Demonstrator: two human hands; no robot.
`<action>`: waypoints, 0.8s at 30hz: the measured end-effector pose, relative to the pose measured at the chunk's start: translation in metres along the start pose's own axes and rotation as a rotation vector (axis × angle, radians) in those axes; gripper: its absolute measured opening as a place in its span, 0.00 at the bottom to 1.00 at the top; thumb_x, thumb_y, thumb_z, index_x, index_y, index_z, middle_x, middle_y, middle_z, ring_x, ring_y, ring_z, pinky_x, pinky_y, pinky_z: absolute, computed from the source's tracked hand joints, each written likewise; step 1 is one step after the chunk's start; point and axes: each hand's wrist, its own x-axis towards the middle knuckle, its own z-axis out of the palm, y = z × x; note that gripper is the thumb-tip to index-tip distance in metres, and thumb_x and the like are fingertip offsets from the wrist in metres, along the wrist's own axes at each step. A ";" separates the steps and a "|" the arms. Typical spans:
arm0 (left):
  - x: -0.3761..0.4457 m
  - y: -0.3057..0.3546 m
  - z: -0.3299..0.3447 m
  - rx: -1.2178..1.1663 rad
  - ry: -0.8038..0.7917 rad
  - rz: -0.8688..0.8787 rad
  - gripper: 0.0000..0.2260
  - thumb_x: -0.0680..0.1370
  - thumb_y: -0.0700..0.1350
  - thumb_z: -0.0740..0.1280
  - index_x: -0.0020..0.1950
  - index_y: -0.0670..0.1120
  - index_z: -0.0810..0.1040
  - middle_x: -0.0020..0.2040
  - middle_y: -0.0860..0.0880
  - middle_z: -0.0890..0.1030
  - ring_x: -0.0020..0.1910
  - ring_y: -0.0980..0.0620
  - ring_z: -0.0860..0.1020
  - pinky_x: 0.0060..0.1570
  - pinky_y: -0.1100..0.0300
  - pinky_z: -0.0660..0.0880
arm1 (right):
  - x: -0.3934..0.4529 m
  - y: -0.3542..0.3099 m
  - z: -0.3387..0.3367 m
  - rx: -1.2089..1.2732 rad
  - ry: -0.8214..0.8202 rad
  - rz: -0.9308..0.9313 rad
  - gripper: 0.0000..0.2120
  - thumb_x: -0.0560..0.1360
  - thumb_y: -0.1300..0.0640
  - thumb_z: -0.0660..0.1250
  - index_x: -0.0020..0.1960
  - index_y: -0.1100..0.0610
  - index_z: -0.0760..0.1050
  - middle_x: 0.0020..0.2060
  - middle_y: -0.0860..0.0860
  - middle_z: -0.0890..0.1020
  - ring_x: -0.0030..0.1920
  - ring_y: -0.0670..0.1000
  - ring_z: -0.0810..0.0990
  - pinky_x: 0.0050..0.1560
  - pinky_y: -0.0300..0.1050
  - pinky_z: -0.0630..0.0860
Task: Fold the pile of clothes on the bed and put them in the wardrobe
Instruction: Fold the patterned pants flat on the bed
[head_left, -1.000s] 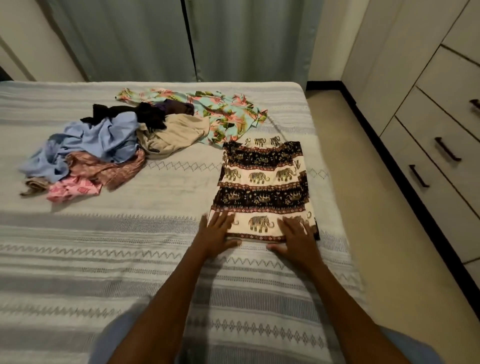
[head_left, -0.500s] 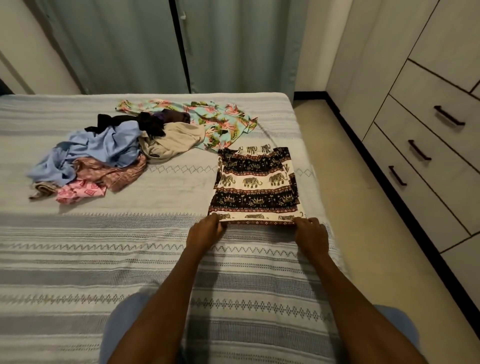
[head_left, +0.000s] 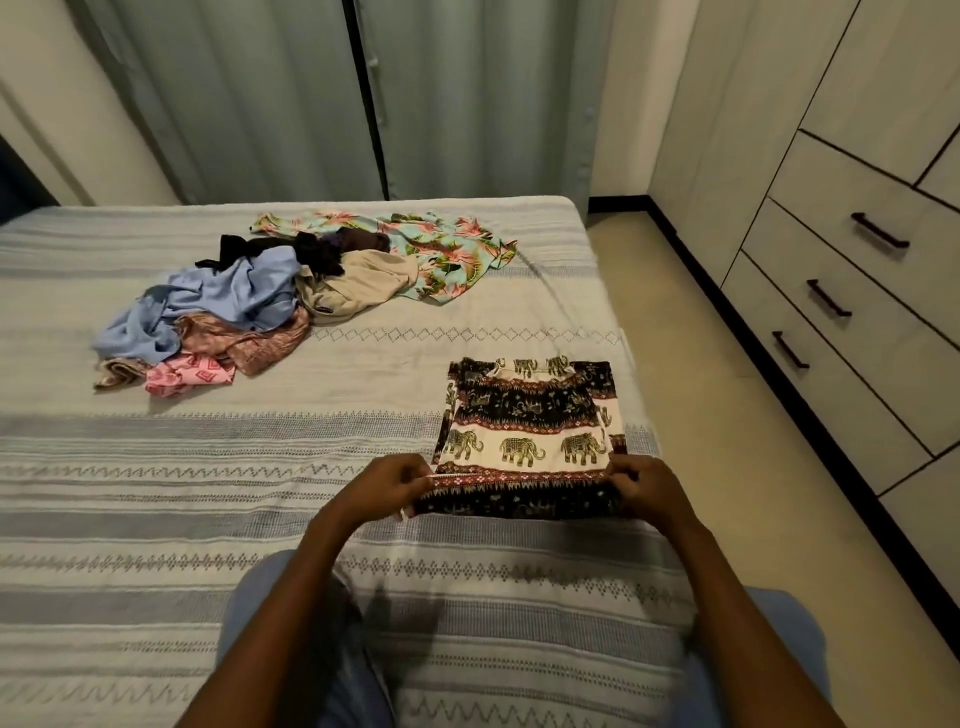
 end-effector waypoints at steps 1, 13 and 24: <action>0.006 0.001 -0.002 0.012 0.044 0.006 0.03 0.81 0.45 0.68 0.49 0.46 0.78 0.40 0.43 0.84 0.34 0.48 0.84 0.30 0.58 0.80 | 0.004 0.000 -0.001 -0.008 0.002 0.014 0.07 0.70 0.51 0.62 0.36 0.47 0.78 0.33 0.45 0.81 0.33 0.42 0.76 0.33 0.41 0.68; 0.172 0.021 -0.009 0.182 0.455 -0.083 0.07 0.83 0.43 0.63 0.56 0.42 0.79 0.50 0.43 0.83 0.47 0.45 0.81 0.41 0.56 0.72 | 0.139 0.010 -0.004 -0.249 0.179 0.120 0.14 0.80 0.59 0.58 0.61 0.49 0.77 0.57 0.52 0.82 0.51 0.57 0.80 0.44 0.50 0.76; 0.307 -0.004 -0.007 0.152 0.560 -0.106 0.10 0.82 0.42 0.61 0.57 0.39 0.79 0.54 0.41 0.80 0.54 0.42 0.78 0.48 0.56 0.69 | 0.257 0.043 0.017 -0.378 0.212 0.215 0.17 0.78 0.63 0.58 0.63 0.52 0.76 0.58 0.54 0.81 0.53 0.59 0.79 0.48 0.51 0.75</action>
